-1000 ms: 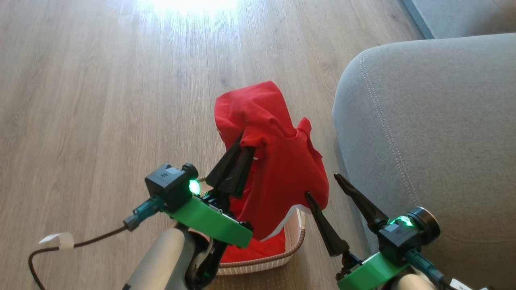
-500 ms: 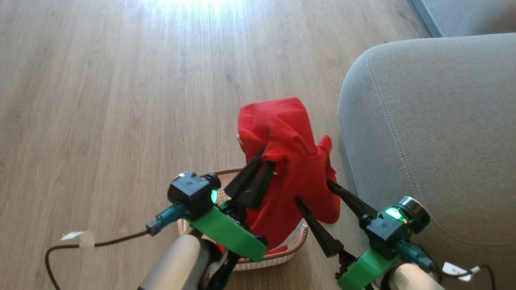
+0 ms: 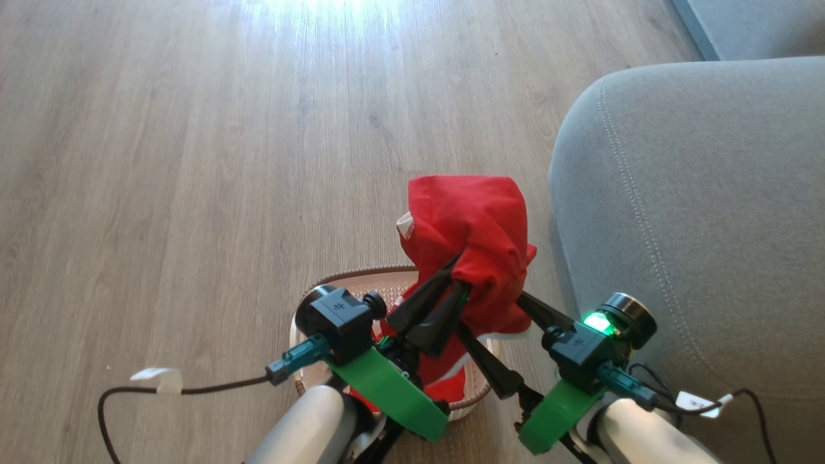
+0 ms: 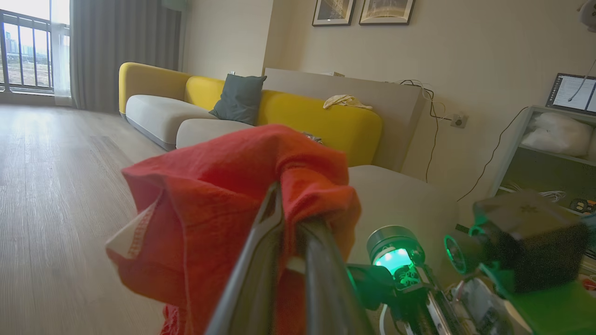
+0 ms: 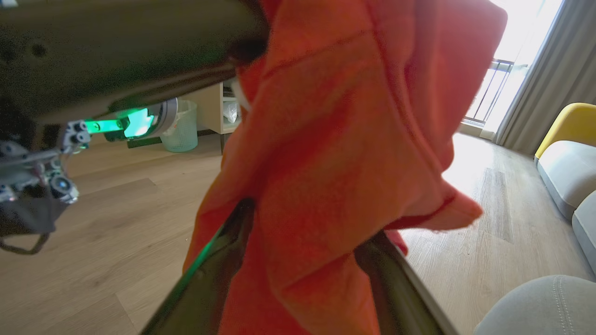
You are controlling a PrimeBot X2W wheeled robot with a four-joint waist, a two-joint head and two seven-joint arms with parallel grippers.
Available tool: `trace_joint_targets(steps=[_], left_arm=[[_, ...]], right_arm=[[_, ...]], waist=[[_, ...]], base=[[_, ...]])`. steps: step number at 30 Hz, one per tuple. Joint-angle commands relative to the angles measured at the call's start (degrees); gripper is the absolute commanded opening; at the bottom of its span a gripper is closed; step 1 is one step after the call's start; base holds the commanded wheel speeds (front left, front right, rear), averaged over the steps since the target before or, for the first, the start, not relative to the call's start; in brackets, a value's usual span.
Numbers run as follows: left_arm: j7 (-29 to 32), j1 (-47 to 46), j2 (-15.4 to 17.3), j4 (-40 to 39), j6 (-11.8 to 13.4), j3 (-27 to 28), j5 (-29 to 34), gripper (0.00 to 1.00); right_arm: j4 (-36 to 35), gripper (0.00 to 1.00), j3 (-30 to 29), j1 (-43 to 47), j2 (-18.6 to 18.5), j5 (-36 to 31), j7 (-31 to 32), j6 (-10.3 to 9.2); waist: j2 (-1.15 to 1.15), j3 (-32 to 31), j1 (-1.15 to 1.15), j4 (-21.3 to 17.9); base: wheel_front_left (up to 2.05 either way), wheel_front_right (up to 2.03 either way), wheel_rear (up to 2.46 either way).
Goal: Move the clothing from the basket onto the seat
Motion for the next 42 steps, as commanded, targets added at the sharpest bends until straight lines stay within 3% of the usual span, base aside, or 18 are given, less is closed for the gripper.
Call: trace_joint_targets(steps=[1, 2, 3, 4, 10, 21, 34, 37, 38, 39, 42], left_arm=[[-0.29, -3.04, 0.15, -1.87, -0.45, 1.37, -0.31, 0.00], [-0.29, -3.06, 0.15, -1.88, -0.46, 1.16, -0.40, 0.00], [-0.29, -3.08, 0.15, -1.88, -0.47, 0.96, -0.50, 0.00], [-0.29, -3.08, 0.15, -1.90, -0.48, 0.78, -0.61, 0.00], [-0.29, -2.87, 0.15, -2.25, -0.32, 1.07, -0.84, 0.00], [-0.29, -1.48, 0.15, -1.32, -0.10, 2.37, 0.17, 0.00], [-0.29, -1.24, 0.15, -1.35, -0.10, 3.04, 0.78, 0.00], [-0.29, -1.32, 0.15, -1.15, -0.12, 2.98, 1.26, 0.43], [-0.29, -1.32, 0.15, -1.23, -0.07, 3.09, 1.49, 0.75], [-0.29, -1.07, 0.15, -0.76, -0.08, 2.94, 1.10, 1.00], [-0.29, -1.32, 0.15, -0.09, -0.05, 3.04, 1.33, 1.00]], right_arm=[[-1.60, 1.00, 0.54, -2.12, 0.75, 0.05, -0.37, 0.40], [-0.91, 1.00, 0.39, -2.18, 1.14, 0.08, -0.37, 0.40], [0.01, 0.33, 0.43, -2.11, 1.65, 0.71, -0.37, 0.40], [0.74, 0.00, 0.64, -2.17, 2.04, 1.39, -0.37, 0.40], [2.30, 0.00, -1.02, -2.52, 3.29, 1.67, -0.37, 0.40], [-2.57, 0.00, -12.11, 0.23, 7.89, -0.22, -0.37, 0.40], [-7.01, 0.00, -17.67, 1.17, 10.36, 0.28, -0.37, 0.40], [-7.46, 0.00, -18.27, 1.09, 10.69, 0.25, -0.37, 0.40], [-7.56, 0.00, -18.36, 1.06, 10.78, 0.20, -0.37, 0.40], [-7.63, 0.00, -18.41, 1.03, 10.86, 0.14, -0.37, 0.40], [-7.81, 0.00, -18.70, 1.03, 11.05, 0.04, -0.37, 0.40]], waist=[[0.00, -0.04, 0.00, 0.08], [0.00, -0.09, 0.00, 0.20], [0.00, -0.16, 0.00, 0.33], [0.00, -0.25, 0.00, 0.48], [0.00, -0.49, 0.00, 1.23], [0.00, -0.51, 0.00, 1.51], [0.00, -0.48, 0.00, 1.51], [0.00, -0.42, 0.00, 1.61], [0.00, -0.41, 0.00, 1.63], [0.00, -0.42, 0.00, 1.62], [0.00, -0.40, 0.00, 1.71]], base=[[0.00, 0.00, 0.00], [0.00, 0.00, 0.00], [0.00, 0.00, 0.00], [0.00, 0.00, 0.00], [0.00, 0.00, 0.00], [0.00, 0.00, 0.00], [0.00, 0.00, 0.00], [0.00, 0.00, 0.00], [0.00, 0.00, 0.00], [0.00, 0.00, 0.00], [0.00, 0.00, 0.00]])
